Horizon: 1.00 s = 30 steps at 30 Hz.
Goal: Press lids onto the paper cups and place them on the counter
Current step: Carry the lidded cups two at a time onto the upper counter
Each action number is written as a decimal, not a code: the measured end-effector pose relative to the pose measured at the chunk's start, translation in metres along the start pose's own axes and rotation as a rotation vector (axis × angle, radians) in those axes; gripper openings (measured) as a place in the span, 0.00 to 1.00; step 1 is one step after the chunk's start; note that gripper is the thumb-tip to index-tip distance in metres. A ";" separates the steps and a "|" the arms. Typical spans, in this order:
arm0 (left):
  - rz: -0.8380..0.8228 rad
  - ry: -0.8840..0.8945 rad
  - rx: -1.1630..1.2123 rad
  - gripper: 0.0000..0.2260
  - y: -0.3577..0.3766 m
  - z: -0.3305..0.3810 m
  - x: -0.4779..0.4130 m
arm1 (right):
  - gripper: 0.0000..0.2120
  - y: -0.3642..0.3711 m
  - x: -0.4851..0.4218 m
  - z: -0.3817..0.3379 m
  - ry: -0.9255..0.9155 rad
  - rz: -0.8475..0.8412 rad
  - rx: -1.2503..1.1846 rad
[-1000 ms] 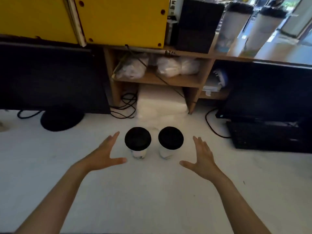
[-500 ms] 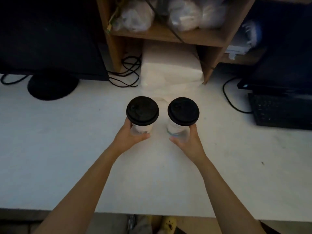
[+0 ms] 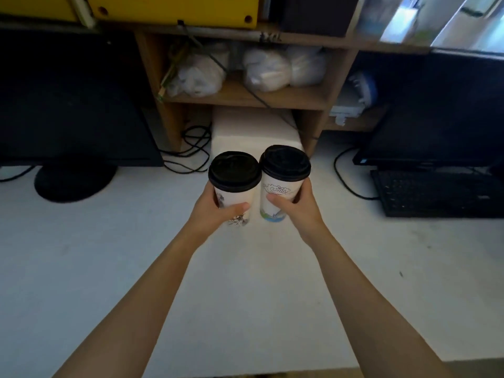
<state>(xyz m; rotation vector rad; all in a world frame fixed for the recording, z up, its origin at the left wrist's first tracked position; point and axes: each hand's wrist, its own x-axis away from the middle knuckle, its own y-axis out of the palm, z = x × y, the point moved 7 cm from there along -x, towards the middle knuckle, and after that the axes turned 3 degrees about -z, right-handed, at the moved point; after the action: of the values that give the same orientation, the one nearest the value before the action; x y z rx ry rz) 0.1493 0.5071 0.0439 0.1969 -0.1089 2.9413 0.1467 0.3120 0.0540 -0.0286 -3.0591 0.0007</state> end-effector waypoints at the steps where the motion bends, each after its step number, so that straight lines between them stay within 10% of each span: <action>1: -0.015 0.024 0.005 0.37 0.005 0.016 -0.003 | 0.32 -0.006 0.001 -0.015 -0.019 0.008 -0.002; 18: -0.355 0.367 0.041 0.30 0.155 0.262 -0.023 | 0.30 -0.194 0.085 -0.248 -0.197 0.289 0.181; 30: -0.426 0.318 -0.035 0.34 0.288 0.376 -0.078 | 0.14 -0.332 0.048 -0.351 -0.115 0.171 0.215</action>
<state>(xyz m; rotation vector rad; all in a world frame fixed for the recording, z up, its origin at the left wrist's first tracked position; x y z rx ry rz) 0.2157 0.1784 0.3870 -0.2261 -0.0621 2.5046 0.1218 -0.0191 0.4077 -0.2853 -3.1398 0.3524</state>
